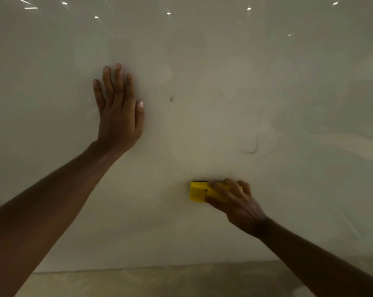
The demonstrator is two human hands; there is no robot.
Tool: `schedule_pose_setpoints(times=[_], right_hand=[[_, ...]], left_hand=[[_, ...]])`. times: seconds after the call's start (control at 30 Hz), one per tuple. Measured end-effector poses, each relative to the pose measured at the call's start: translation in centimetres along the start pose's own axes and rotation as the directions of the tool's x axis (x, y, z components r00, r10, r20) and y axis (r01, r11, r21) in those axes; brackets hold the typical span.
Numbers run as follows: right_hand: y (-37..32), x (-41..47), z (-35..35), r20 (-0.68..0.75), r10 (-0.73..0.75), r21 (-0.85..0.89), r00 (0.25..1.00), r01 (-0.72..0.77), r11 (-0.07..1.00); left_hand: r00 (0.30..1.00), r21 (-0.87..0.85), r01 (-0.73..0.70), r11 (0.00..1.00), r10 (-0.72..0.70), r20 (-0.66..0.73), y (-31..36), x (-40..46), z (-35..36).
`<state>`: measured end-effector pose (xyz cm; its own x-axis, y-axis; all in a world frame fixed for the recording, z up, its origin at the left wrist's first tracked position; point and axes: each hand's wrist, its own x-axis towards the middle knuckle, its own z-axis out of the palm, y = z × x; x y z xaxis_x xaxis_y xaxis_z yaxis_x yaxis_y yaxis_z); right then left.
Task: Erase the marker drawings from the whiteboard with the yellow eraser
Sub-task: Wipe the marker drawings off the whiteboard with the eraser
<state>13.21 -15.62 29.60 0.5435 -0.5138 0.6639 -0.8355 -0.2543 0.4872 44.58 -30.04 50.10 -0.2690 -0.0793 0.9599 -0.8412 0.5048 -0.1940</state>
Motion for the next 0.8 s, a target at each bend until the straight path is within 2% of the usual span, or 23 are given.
schedule_pose_setpoints(times=[0.07, 0.1, 0.17, 0.2, 0.27, 0.33, 0.37, 0.4, 0.43, 0.5, 0.53, 0.57, 0.6, 0.63, 0.7, 0.73, 0.77, 0.8], right_hand=[[2.0, -0.7, -0.9, 0.002, -0.037, -0.021, 0.999, 0.037, 0.999], [3.6, -0.2, -2.0, -0.030, 0.012, -0.015, 0.999, -0.013, 1.000], [7.5, 1.0, -4.6, -0.152, 0.244, 0.011, 0.958, -0.246, 0.969], [9.6, 1.5, -5.9, -0.234, 0.396, 0.044, 0.888, -0.397, 0.917], [12.6, 1.8, -7.7, -0.395, 0.642, 0.150, 0.658, -0.643, 0.751], [12.4, 1.9, -7.2, -0.438, 0.788, 0.264, 0.432, -0.777, 0.572], [11.1, 2.0, -6.3, -0.432, 0.817, 0.294, 0.382, -0.796, 0.528], [9.3, 2.0, -5.2, -0.425, 0.807, 0.292, 0.411, -0.781, 0.552], [7.3, 1.5, -3.9, -0.399, 0.747, 0.251, 0.532, -0.720, 0.646], [3.5, -0.4, -1.5, -0.213, 0.478, 0.149, 0.852, -0.456, 0.878], [2.3, -1.6, -0.8, -0.126, 0.306, 0.097, 0.944, -0.295, 0.951], [1.9, -2.6, -0.7, -0.073, 0.171, 0.043, 0.983, -0.168, 0.985], [2.7, -3.1, -0.9, -0.048, 0.102, 0.020, 0.994, -0.101, 0.995], [3.8, -2.9, -1.4, -0.062, 0.094, 0.013, 0.994, -0.094, 0.996], [7.6, -2.4, -3.2, -0.177, 0.262, 0.008, 0.949, -0.265, 0.964], [10.2, -2.2, -4.2, -0.264, 0.425, 0.022, 0.866, -0.435, 0.900], [12.5, -2.0, -5.1, -0.352, 0.597, 0.078, 0.721, -0.612, 0.787], [14.3, -1.8, -6.0, -0.410, 0.742, 0.180, 0.531, -0.750, 0.636]], left_hand=[[1.000, -0.001, -0.007, 1.000, 0.007, -0.002, 0.8, 0.4, 0.1], [1.000, -0.006, -0.006, 1.000, 0.006, -0.003, 1.1, 0.6, 0.2], [1.000, -0.018, -0.009, 1.000, 0.009, -0.003, 1.8, 1.0, 0.5], [1.000, -0.018, -0.010, 1.000, 0.010, -0.007, 2.0, 1.1, 0.6], [1.000, -0.017, -0.005, 1.000, 0.005, -0.008, 2.5, 1.2, 0.8], [1.000, -0.015, 0.000, 1.000, 0.000, -0.002, 2.6, 1.1, 0.8], [1.000, -0.015, 0.000, 1.000, 0.000, 0.002, 2.6, 1.0, 0.7], [1.000, -0.013, 0.002, 1.000, -0.002, 0.006, 2.5, 0.9, 0.7], [1.000, -0.010, 0.001, 1.000, -0.001, 0.008, 2.5, 0.9, 0.6], [1.000, -0.002, -0.004, 1.000, 0.004, 0.021, 2.2, 0.9, 0.4], [1.000, 0.004, -0.006, 1.000, 0.006, 0.027, 2.1, 0.8, 0.2], [0.999, 0.011, -0.006, 1.000, 0.006, 0.032, 2.1, 0.7, 0.2], [0.999, 0.011, -0.005, 1.000, 0.005, 0.034, 2.1, 0.7, 0.2], [0.999, 0.011, 0.001, 1.000, -0.002, 0.037, 1.9, 0.4, 0.1], [1.000, -0.003, -0.001, 1.000, 0.001, 0.022, 2.4, 0.7, 0.2], [1.000, -0.005, -0.005, 1.000, 0.005, 0.016, 2.7, 1.0, 0.4], [1.000, -0.001, -0.001, 1.000, 0.001, 0.017, 2.8, 1.0, 0.5], [1.000, 0.000, 0.002, 1.000, -0.002, 0.019, 2.9, 1.2, 0.6]])
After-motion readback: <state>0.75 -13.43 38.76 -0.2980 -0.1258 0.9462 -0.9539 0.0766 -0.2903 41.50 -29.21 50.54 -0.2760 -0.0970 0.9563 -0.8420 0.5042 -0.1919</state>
